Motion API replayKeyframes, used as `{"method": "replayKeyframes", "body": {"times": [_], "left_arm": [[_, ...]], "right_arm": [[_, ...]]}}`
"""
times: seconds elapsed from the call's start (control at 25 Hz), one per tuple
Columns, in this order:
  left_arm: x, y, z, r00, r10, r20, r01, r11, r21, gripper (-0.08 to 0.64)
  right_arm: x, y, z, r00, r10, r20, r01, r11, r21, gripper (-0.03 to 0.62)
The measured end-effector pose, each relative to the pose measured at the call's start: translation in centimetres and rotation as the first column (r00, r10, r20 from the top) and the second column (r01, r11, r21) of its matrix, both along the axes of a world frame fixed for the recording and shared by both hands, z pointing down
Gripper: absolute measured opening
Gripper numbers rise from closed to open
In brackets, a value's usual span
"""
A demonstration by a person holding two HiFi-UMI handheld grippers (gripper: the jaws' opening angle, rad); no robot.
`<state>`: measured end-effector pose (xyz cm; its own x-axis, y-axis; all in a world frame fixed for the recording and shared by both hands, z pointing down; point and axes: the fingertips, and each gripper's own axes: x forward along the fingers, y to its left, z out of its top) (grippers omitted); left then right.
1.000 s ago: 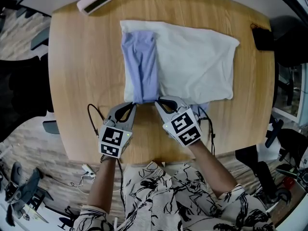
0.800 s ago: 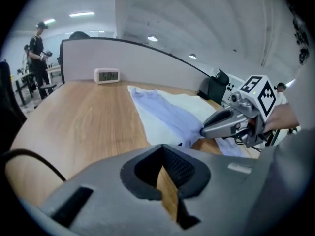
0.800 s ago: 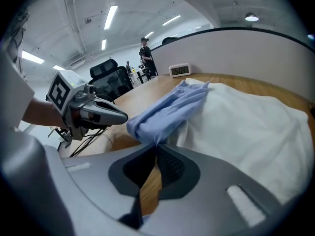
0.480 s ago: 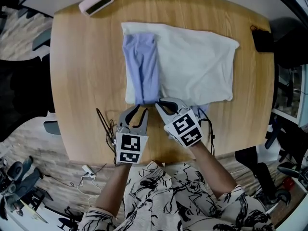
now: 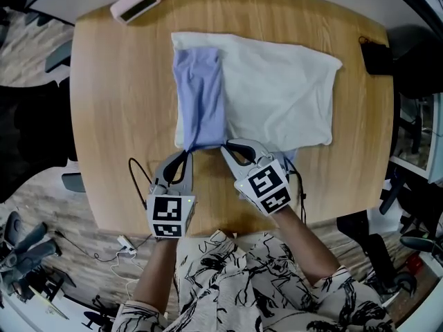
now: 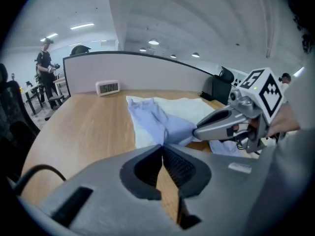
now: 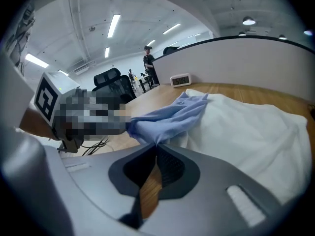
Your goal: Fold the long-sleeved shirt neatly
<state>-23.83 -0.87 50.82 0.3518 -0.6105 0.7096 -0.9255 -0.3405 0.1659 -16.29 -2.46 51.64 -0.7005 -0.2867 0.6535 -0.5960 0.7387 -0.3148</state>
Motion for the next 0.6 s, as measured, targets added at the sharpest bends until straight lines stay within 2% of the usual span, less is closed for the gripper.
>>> {"method": "replayKeyframes", "body": {"times": [0.24,0.4,0.52,0.56,0.6], "left_arm": [[-3.0,0.6,1.1,0.996,0.084,0.044,-0.085,0.996,0.02,0.015],[-3.5,-0.1,2.1,0.991,0.113,0.077,-0.116,0.992,0.039,0.016],[-3.3,0.0,2.8,0.988,0.142,0.066,-0.144,0.989,0.02,0.017],[-3.2,0.3,3.0,0.987,0.153,0.049,-0.154,0.988,0.002,0.03],[-3.2,0.8,2.9,0.986,0.165,0.027,-0.165,0.986,-0.013,0.088]], "right_arm": [[1.0,-0.2,0.8,1.0,0.016,-0.012,-0.016,1.0,-0.015,0.021],[0.7,0.2,2.0,0.999,0.003,-0.037,-0.003,1.0,-0.021,0.021],[0.6,0.9,2.7,0.998,-0.007,-0.061,0.005,0.999,-0.044,0.021],[0.6,1.3,2.8,0.997,-0.013,-0.071,0.01,0.999,-0.052,0.025],[0.6,1.6,2.8,0.997,-0.021,-0.08,0.016,0.998,-0.059,0.032]]}}
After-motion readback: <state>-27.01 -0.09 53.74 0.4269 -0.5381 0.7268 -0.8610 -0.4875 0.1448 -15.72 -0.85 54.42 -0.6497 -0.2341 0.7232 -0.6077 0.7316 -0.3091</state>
